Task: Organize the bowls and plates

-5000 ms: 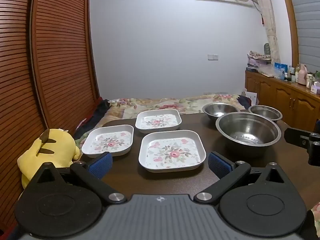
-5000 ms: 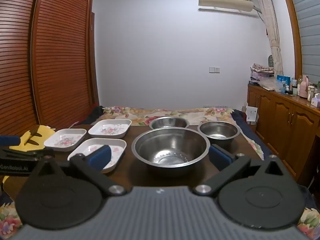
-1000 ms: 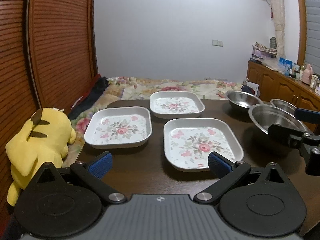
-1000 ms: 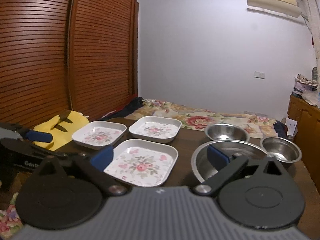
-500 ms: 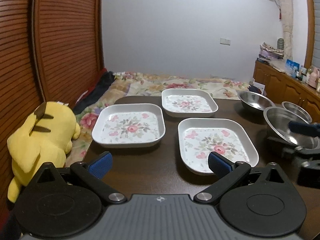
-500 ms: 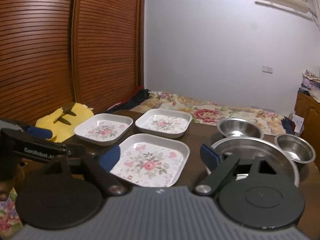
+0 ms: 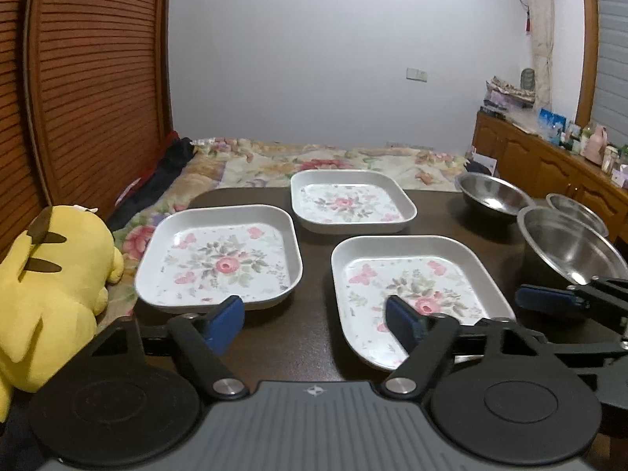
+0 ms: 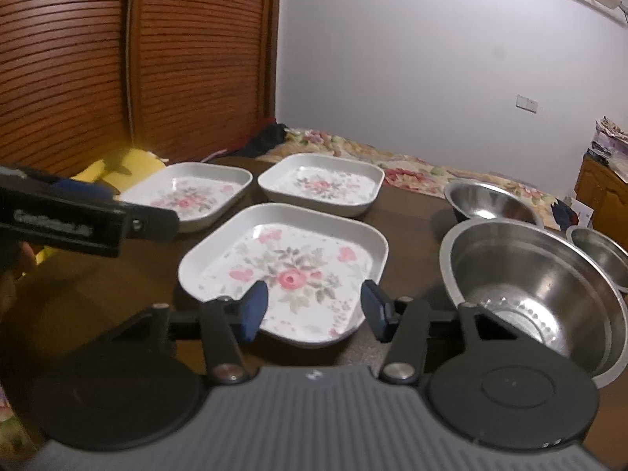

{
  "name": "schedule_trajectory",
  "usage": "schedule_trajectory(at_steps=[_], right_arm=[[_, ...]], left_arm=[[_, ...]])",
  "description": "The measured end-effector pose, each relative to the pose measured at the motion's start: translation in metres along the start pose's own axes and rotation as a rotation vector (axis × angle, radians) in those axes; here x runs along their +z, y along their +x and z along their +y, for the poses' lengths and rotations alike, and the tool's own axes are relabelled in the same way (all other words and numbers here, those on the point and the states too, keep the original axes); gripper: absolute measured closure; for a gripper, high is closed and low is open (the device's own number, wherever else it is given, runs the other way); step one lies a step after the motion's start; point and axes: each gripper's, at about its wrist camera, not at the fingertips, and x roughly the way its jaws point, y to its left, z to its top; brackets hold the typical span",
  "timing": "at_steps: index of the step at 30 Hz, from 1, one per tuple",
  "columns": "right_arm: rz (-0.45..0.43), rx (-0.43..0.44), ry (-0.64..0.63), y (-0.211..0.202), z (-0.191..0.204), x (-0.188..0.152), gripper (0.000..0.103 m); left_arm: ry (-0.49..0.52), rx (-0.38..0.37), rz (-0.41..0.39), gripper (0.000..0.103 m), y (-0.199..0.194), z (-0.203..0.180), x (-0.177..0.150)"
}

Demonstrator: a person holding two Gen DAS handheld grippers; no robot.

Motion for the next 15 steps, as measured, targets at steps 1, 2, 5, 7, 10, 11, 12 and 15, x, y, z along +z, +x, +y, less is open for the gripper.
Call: schedule_trajectory(at_steps=[1, 2, 5, 7, 10, 11, 12, 15], right_arm=[[0.001, -0.009, -0.007, 0.001, 0.0, 0.0, 0.052], [0.002, -0.019, -0.012, 0.002, 0.001, -0.001, 0.052], [0.011, -0.031, -0.012, 0.005, 0.001, -0.003, 0.052], [0.015, -0.039, -0.012, 0.006, 0.0, -0.004, 0.052], [0.012, -0.041, -0.009, 0.007, -0.002, -0.005, 0.052], [0.012, -0.041, -0.007, 0.007, -0.002, -0.005, 0.052], [0.012, -0.047, -0.006, 0.008, -0.003, -0.005, 0.052], [0.016, -0.045, 0.007, 0.01, -0.005, -0.003, 0.052]], left_arm=[[-0.004, -0.009, 0.004, 0.028, 0.004, 0.001, 0.0], [-0.01, -0.02, 0.011, 0.03, 0.008, 0.002, -0.001], [-0.017, -0.064, 0.025, 0.04, 0.018, 0.001, 0.0], [-0.014, -0.069, 0.03, 0.044, 0.023, -0.001, 0.0], [-0.008, -0.067, 0.044, 0.051, 0.03, -0.004, 0.0], [-0.008, -0.068, 0.045, 0.051, 0.032, -0.004, 0.0], [-0.009, -0.072, 0.048, 0.053, 0.033, -0.005, -0.001], [-0.01, -0.075, 0.065, 0.058, 0.04, -0.005, -0.002]])
